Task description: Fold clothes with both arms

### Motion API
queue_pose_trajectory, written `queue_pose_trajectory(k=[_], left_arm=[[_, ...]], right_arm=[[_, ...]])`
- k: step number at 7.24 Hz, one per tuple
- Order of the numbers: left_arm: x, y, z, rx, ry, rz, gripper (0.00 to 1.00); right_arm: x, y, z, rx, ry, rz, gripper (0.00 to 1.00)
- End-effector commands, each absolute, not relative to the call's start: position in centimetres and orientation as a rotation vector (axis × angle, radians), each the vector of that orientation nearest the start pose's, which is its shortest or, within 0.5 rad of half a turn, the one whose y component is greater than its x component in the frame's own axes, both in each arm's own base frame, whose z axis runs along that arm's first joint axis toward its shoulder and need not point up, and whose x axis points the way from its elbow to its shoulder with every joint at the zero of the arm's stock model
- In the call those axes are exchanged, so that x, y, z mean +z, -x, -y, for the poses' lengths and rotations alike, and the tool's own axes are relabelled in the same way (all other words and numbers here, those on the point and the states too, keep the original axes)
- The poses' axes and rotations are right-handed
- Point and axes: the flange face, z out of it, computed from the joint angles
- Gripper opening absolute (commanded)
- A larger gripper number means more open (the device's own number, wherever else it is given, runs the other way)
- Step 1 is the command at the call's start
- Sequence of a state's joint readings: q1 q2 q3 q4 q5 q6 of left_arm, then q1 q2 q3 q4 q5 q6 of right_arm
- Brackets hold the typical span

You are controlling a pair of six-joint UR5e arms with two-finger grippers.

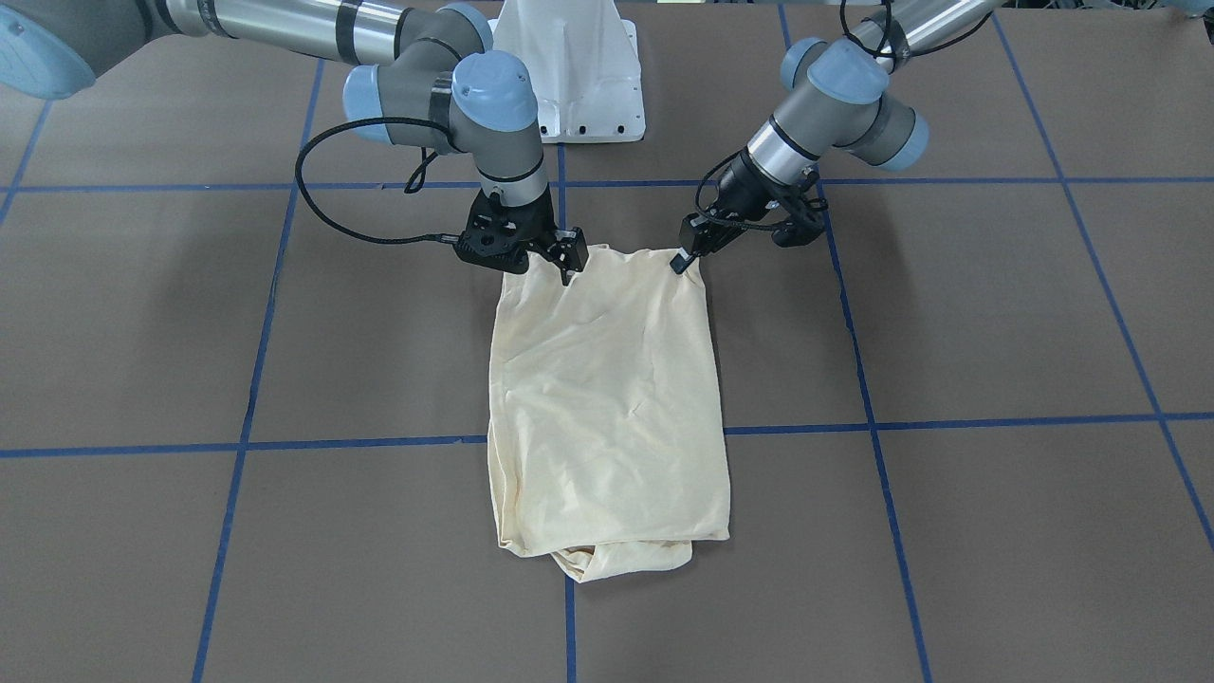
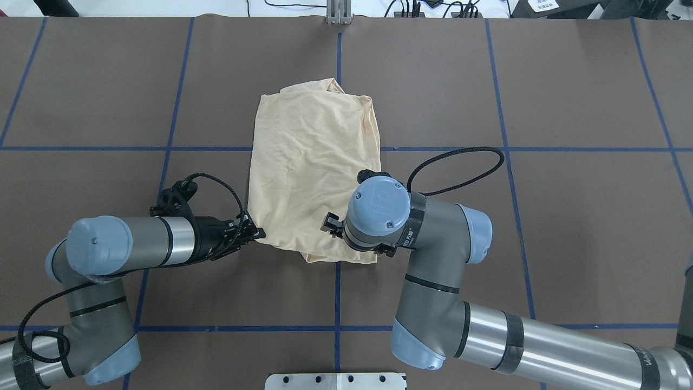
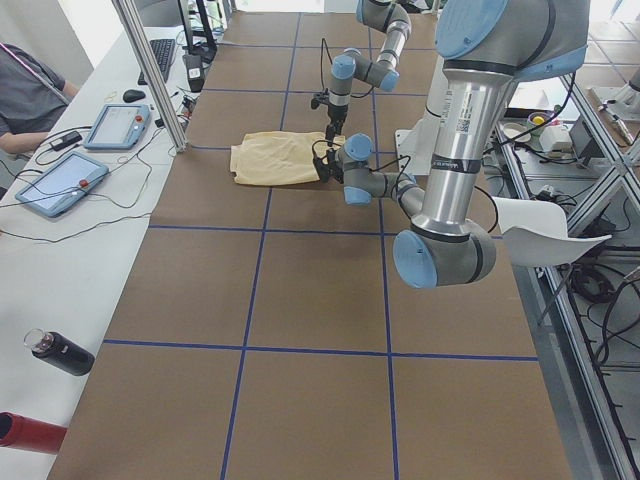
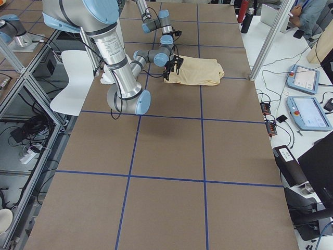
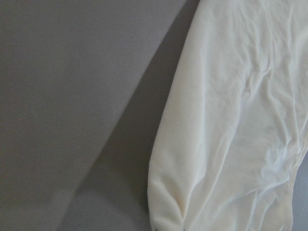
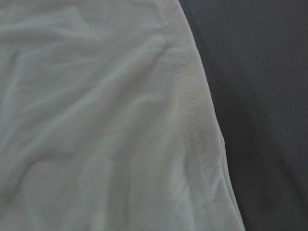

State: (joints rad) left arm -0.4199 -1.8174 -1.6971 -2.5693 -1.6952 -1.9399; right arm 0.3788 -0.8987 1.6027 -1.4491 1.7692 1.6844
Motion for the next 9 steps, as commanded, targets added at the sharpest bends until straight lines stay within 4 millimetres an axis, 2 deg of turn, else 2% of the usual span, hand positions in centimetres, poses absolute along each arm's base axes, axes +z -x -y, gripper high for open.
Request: queue_pose_trajectory(k=[1, 4, 6, 7, 8, 9], left_arm=[[35.4, -48.6, 35.0, -0.575, 0.071, -1.393, 0.00], [35.4, -48.6, 35.0, -0.575, 0.071, -1.393, 0.00], [35.5, -48.6, 34.9, -0.575, 0.072, -1.390, 0.00], [35.5, -48.5, 34.9, -0.576, 0.071, -1.392, 0.00], [35.6, -48.6, 34.9, -0.575, 0.072, -1.390, 0.00], [35.6, -48.6, 34.9, -0.575, 0.072, -1.390, 0.00]], right_arm=[[23.4, 61.2, 35.8, 0.375, 0.091, 0.817, 1.00], [24.1, 62.2, 35.1, 0.362, 0.097, 0.803, 1.00], [23.9, 62.3, 35.1, 0.362, 0.095, 0.804, 0.99], [23.8, 62.3, 35.1, 0.363, 0.095, 0.806, 0.89], [24.1, 62.4, 35.2, 0.362, 0.095, 0.801, 0.74], [24.1, 62.4, 35.2, 0.362, 0.095, 0.801, 0.72]])
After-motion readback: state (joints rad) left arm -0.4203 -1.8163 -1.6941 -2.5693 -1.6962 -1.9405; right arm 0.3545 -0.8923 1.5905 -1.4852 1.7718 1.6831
